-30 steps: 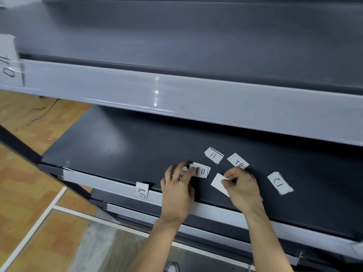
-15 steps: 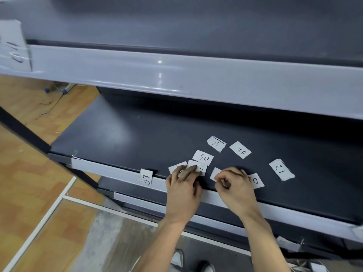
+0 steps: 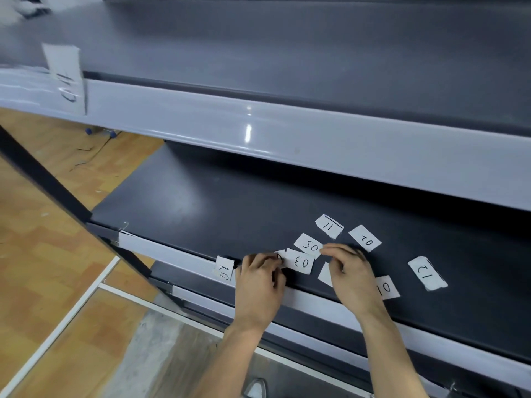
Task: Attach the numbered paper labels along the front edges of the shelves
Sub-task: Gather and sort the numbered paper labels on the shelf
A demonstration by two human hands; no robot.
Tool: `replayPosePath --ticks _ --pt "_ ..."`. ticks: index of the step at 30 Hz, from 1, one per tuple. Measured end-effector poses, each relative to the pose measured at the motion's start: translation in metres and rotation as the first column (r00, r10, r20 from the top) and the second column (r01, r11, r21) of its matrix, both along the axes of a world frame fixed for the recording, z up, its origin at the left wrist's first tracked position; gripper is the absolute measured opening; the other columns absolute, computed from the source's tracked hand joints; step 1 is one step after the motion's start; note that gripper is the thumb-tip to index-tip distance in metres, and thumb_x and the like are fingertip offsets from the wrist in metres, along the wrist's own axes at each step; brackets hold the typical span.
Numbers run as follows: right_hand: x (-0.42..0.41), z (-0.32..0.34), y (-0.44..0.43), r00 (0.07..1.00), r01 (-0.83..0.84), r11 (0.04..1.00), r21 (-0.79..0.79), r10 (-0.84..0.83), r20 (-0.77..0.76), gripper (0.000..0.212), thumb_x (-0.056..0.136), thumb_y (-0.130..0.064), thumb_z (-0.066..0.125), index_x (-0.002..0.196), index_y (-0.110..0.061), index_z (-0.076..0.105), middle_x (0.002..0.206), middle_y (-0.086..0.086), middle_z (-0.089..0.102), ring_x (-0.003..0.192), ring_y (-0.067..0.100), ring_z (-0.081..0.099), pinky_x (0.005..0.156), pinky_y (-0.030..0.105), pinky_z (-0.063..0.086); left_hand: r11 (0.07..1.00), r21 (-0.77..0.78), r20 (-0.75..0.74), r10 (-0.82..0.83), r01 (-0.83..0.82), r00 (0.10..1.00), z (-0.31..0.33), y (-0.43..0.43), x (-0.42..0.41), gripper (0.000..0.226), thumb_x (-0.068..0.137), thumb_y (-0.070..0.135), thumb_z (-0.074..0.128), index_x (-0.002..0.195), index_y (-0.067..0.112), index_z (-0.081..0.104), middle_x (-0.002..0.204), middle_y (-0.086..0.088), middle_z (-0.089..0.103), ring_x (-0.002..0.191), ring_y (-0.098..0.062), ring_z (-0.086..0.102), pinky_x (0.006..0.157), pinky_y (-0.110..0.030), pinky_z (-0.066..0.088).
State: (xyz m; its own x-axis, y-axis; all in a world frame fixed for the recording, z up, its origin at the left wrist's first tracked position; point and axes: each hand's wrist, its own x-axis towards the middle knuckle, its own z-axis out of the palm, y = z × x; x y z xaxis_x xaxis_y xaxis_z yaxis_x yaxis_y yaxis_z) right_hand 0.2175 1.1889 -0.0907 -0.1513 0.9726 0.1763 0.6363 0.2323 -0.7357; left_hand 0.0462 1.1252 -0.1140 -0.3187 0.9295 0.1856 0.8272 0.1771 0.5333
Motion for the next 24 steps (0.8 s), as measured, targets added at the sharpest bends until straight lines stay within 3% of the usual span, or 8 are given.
replayPosePath --ticks 3,6,10,14,18,24 --pt "-0.012 -0.010 0.005 0.991 -0.104 0.994 -0.019 0.105 0.086 0.038 0.084 0.004 0.052 0.105 -0.022 0.072 0.119 -0.014 0.065 0.110 0.018 0.055 0.096 0.037 0.043 1.000 -0.016 -0.014 -0.007 0.007 1.000 0.000 0.003 -0.004 0.034 0.083 0.026 0.046 0.104 0.030 0.072 0.118 0.022 0.062 0.109 -0.014 0.049 0.090 -0.030 0.040" --pt "-0.018 -0.013 0.006 0.973 -0.102 0.994 -0.042 0.108 0.203 0.036 0.086 -0.006 0.054 0.110 -0.028 0.069 0.129 -0.018 0.057 0.121 0.014 0.048 0.093 0.029 0.034 0.999 -0.024 -0.018 -0.042 0.042 0.999 0.001 0.005 -0.010 0.035 0.084 0.025 0.047 0.111 0.034 0.067 0.123 0.022 0.059 0.111 -0.012 0.048 0.091 -0.028 0.037" --pt "-0.023 -0.010 0.008 0.950 -0.088 0.988 -0.126 0.121 0.287 0.035 0.090 -0.018 0.053 0.113 -0.040 0.067 0.146 -0.016 0.041 0.134 0.013 0.032 0.104 0.036 0.027 0.995 -0.050 -0.042 -0.094 0.092 0.995 0.002 0.005 -0.013 0.041 0.086 0.029 0.044 0.123 0.037 0.059 0.132 0.018 0.052 0.117 -0.012 0.045 0.095 -0.029 0.035" --pt "-0.031 -0.003 0.009 0.963 -0.048 0.982 -0.184 0.095 0.254 0.027 0.090 -0.022 0.054 0.107 -0.040 0.066 0.151 -0.012 0.034 0.140 0.011 0.023 0.108 0.037 0.021 0.994 -0.054 -0.029 -0.096 0.095 0.995 0.000 0.006 -0.017 0.037 0.087 0.030 0.047 0.122 0.032 0.061 0.139 0.012 0.050 0.126 -0.015 0.044 0.102 -0.029 0.033" --pt "-0.034 -0.003 0.009 0.973 -0.022 0.980 -0.200 0.067 0.220 0.014 0.090 -0.026 0.056 0.095 -0.035 0.066 0.151 -0.012 0.034 0.141 0.011 0.022 0.108 0.036 0.020 0.994 -0.044 0.029 -0.100 0.101 0.995 -0.002 0.007 -0.023 0.029 0.085 0.025 0.047 0.107 0.024 0.067 0.138 0.009 0.054 0.126 -0.014 0.050 0.105 -0.028 0.038" --pt "-0.031 -0.008 0.009 0.990 0.003 0.991 -0.130 0.016 0.143 0.013 0.086 -0.015 0.060 0.083 -0.026 0.066 0.145 -0.009 0.045 0.137 0.012 0.035 0.105 0.037 0.027 0.994 0.003 0.110 -0.109 0.109 0.988 0.001 -0.001 -0.022 0.018 0.088 0.016 0.050 0.093 0.018 0.067 0.139 0.016 0.050 0.101 -0.011 0.063 0.084 -0.028 0.050"
